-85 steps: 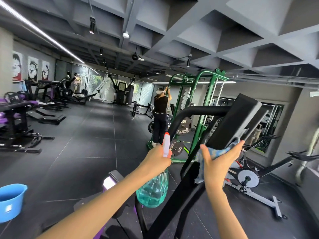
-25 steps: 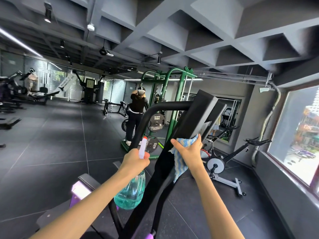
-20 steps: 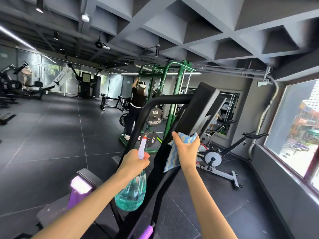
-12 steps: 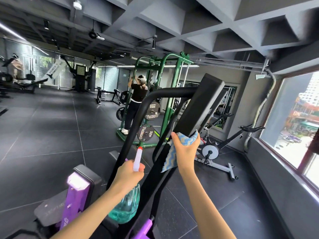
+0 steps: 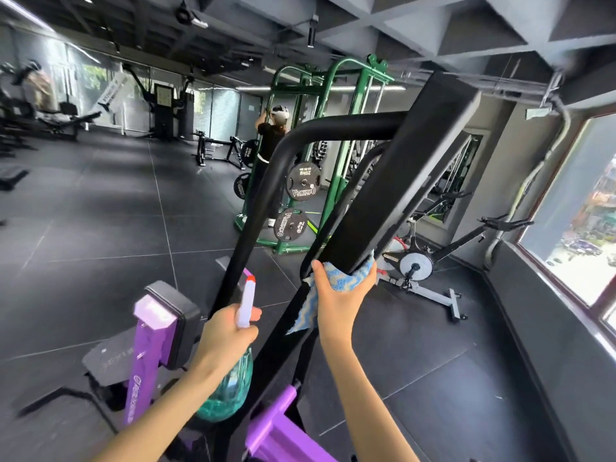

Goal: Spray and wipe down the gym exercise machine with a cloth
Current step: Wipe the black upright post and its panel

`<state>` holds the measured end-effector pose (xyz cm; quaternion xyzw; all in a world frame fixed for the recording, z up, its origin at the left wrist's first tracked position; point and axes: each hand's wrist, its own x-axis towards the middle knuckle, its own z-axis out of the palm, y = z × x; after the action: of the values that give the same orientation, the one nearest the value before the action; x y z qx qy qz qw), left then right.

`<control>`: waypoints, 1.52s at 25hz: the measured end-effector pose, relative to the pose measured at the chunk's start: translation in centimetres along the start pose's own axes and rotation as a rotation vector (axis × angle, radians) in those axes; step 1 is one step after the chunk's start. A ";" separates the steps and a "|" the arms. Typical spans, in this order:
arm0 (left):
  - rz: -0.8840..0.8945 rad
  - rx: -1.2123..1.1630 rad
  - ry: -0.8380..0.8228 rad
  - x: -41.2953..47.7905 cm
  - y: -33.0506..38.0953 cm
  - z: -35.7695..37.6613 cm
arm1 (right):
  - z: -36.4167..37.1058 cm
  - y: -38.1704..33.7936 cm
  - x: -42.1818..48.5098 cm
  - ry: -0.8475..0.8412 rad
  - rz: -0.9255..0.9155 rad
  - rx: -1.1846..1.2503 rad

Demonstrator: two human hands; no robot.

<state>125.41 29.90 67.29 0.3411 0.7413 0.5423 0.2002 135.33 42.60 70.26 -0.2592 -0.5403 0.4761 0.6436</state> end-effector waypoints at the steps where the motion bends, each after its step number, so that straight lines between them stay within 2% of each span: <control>1: -0.007 0.003 0.006 0.3 -0.6 0.3 | 0.0 1.3 -0.4 -0.009 -0.003 -0.009; 8: 0.006 -0.015 0.003 0.3 -6.5 2.0 | -0.7 9.0 -4.1 -0.059 0.008 -0.051; 15: 0.077 -0.047 0.083 2.6 -14.8 4.0 | -0.3 15.2 -5.7 -0.034 -0.056 0.052; 19: 0.087 -0.027 0.190 4.4 -19.2 5.4 | -0.4 19.8 -6.9 -0.035 -0.140 0.083; 23: 0.210 0.191 0.205 6.5 -22.6 6.2 | -0.4 24.0 -8.5 -0.010 -0.219 0.062; 26: 0.304 0.267 0.242 8.1 -25.4 6.8 | -0.1 27.1 -9.7 -0.011 -0.239 0.084; 31: 0.414 0.183 0.365 9.0 -29.1 7.8 | 0.2 30.5 -10.6 0.079 -0.398 0.012; 38: 0.536 0.172 0.466 7.3 -31.0 8.1 | -0.5 34.8 -12.2 0.061 -0.491 -0.149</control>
<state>116.82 35.03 35.95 0.4062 0.6939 0.5745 -0.1528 124.68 46.15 35.09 -0.1813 -0.6009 0.2563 0.7350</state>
